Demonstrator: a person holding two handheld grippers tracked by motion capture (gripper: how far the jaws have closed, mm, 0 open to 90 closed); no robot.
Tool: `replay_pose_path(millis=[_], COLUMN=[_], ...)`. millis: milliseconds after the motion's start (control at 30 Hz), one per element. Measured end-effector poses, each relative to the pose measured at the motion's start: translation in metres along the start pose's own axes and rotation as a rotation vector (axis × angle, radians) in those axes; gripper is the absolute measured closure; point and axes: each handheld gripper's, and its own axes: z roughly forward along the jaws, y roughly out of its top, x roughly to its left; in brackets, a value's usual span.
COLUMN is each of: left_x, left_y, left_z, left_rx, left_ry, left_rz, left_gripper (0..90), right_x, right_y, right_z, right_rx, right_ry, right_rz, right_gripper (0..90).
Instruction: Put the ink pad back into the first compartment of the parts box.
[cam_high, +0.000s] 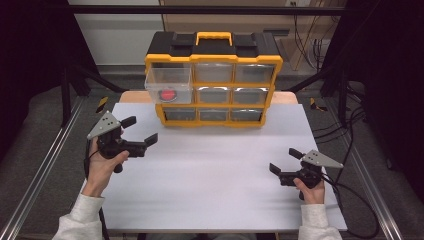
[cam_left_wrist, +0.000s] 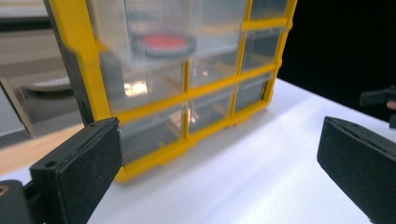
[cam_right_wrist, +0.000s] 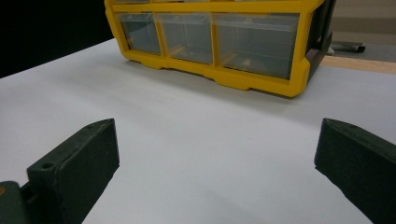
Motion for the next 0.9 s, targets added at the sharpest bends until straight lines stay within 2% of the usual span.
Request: replay_pose_path(millis=[233,467,733,900], left_x=[0.004,0.01,0.013,0.014], left_y=[-0.038,-0.068,-0.094,-0.1], left_z=[-0.001,-0.003,-0.005,-0.003], left_rx=[0.016,0.045,0.082,0.106], left_ry=[-0.006,0.004,0.016,0.027], left_rz=[-0.03,-0.058,-0.065,-0.056], left_gripper=[0.0,0.2,0.3,0.1], right_x=[0.0,0.0,0.0,0.0], right_y=[0.0,-0.001,-0.001,-0.002], right_z=[0.0,0.001,0.001,0.001], right_rx=[0.005,0.005,0.01,0.011], right_ry=[0.001,0.001,0.001,0.001], right_rz=[0.0,-0.007,-0.004,0.002], right_gripper=[0.4,0.4,0.4,0.4])
